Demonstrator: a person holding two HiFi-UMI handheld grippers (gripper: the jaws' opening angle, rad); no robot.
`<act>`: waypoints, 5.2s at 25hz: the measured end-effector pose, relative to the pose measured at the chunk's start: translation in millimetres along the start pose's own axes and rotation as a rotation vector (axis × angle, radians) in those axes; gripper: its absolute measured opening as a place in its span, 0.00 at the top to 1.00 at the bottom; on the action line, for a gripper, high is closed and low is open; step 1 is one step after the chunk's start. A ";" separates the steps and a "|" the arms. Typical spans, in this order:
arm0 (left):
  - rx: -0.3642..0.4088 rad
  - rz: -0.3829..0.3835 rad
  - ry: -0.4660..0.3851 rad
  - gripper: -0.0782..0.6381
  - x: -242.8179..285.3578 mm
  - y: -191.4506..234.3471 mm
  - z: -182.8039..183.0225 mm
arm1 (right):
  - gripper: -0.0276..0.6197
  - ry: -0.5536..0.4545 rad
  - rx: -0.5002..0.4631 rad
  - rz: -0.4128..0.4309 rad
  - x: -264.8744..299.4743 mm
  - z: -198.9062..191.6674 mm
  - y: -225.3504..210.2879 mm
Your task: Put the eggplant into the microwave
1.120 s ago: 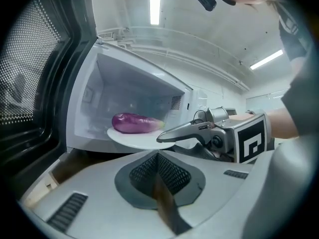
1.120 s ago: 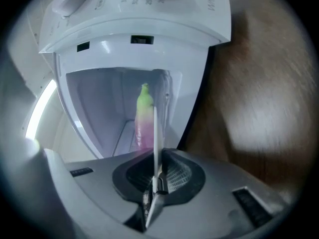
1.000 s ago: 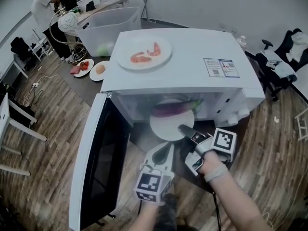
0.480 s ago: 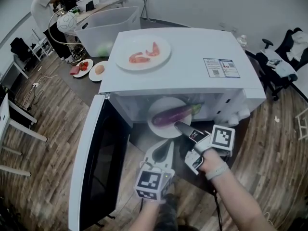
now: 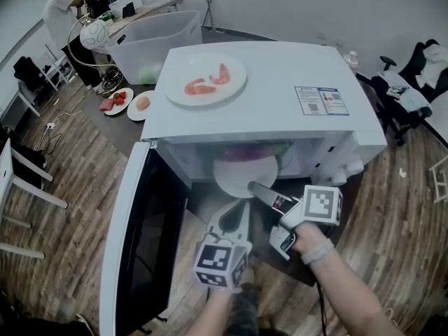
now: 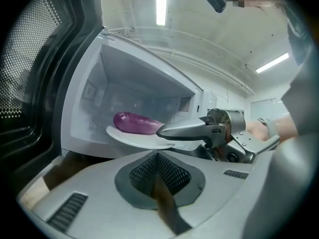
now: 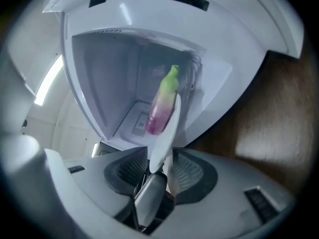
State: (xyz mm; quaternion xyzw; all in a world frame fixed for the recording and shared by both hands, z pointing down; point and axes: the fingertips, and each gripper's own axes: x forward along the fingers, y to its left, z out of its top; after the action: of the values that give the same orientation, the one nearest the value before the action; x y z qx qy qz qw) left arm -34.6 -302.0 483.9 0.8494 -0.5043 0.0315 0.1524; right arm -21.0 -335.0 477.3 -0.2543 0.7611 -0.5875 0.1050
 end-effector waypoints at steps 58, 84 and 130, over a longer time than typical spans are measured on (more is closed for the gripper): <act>-0.040 0.009 0.026 0.89 30.2 35.2 15.5 | 0.95 0.143 -0.717 -0.297 13.6 6.6 -11.5; -0.139 -0.043 0.065 0.89 44.6 42.7 21.1 | 0.95 0.100 -0.628 -0.289 23.2 18.7 -11.2; -0.129 -0.151 -0.012 0.89 -33.6 -57.7 9.5 | 0.95 0.001 -0.674 -0.238 -76.5 -52.1 15.4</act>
State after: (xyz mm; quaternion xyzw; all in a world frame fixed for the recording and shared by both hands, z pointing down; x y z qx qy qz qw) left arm -2.0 -250.6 454.8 0.8736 -0.4408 -0.0178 0.2055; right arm 16.0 -249.4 467.1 -0.3614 0.8772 -0.3115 -0.0542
